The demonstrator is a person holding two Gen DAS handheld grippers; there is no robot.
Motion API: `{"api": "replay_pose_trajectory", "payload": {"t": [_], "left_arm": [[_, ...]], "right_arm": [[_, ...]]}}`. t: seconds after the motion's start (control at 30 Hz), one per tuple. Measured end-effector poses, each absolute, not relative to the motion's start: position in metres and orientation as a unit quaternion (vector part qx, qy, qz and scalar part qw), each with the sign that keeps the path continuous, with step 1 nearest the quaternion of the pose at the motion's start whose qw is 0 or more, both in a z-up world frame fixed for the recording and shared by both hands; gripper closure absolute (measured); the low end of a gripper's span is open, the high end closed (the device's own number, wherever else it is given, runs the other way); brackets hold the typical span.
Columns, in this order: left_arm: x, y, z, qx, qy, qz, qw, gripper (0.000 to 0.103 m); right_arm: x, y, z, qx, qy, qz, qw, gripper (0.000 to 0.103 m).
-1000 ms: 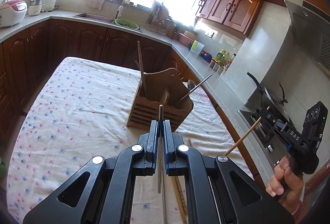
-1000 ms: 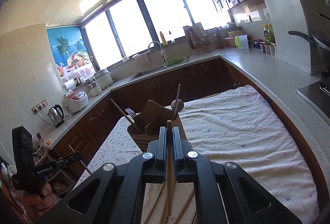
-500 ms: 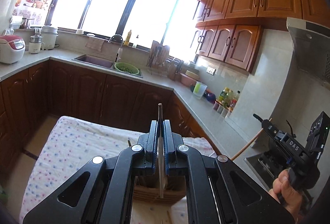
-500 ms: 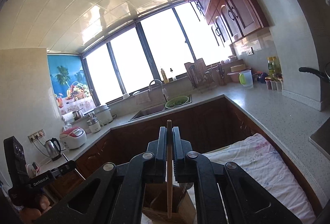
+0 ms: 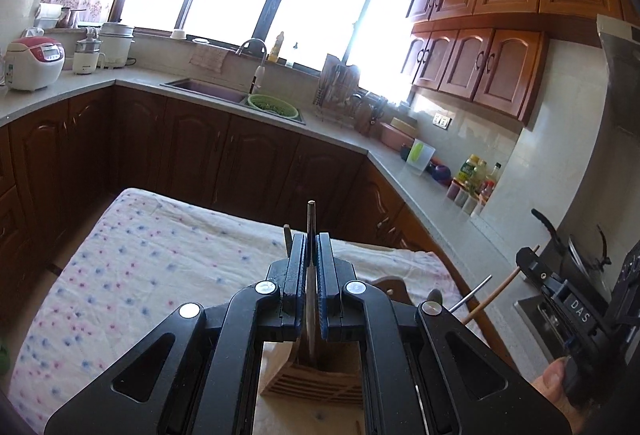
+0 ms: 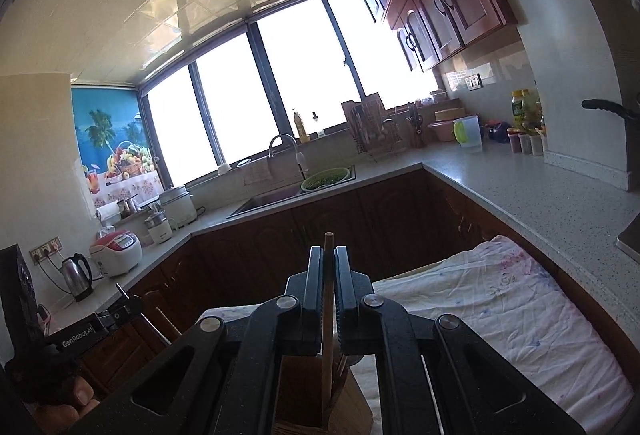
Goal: Organize utensils
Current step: 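Carry the metal chopstick with the left tool while the right tool carries the wooden one to the holder, then lower the metal chopstick into the holder and open the left tool while the right tool releases its chopstick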
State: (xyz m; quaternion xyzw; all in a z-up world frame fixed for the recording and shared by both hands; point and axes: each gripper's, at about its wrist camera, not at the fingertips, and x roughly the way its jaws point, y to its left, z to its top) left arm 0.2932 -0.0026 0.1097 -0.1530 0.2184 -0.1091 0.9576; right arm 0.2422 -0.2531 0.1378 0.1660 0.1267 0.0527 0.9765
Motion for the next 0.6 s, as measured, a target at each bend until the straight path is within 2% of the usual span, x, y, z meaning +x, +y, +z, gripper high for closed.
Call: {"api": "replay_pose_trajectory", "payload": {"t": [0.2, 0.6], "left_arm": [[0.301, -0.008, 0.086, -0.147, 0.253, -0.109, 0.950, 0.098], [0.301, -0.011, 0.086, -0.139, 0.256, -0.106, 0.951, 0.098]], "right_arm": [[0.250, -0.248, 0.116, 0.161, 0.160, 0.052, 0.972, 0.098], [0.253, -0.248, 0.118, 0.157, 0.165, 0.053, 0.972, 0.098]]}}
